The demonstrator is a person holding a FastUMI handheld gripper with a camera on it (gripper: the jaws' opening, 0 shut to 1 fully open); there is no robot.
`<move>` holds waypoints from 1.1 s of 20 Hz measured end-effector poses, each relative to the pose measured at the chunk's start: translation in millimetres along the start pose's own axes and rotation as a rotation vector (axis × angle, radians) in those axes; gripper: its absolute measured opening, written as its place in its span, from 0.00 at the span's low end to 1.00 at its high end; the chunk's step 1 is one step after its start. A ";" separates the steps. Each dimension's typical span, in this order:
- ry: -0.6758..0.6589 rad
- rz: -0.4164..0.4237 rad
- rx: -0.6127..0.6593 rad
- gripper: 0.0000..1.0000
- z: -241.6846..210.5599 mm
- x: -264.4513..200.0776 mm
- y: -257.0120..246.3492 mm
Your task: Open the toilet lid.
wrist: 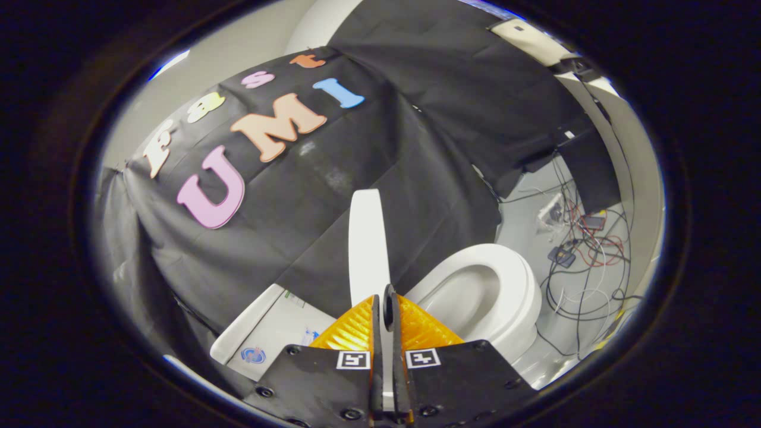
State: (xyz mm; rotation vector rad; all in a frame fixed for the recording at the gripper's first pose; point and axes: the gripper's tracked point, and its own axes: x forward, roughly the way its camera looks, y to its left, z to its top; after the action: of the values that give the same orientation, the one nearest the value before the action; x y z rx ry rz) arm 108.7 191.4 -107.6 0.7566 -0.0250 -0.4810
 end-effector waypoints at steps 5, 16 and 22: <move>0.036 0.077 -0.139 0.08 -2.3 -2.8 33.3; 0.082 0.324 -0.376 0.14 -26.7 -6.8 121.7; 0.108 0.411 -0.487 0.14 -44.6 -11.6 145.7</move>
State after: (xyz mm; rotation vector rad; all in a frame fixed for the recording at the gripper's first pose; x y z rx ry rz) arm 166.7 316.5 -41.7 0.2836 0.0366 -0.0440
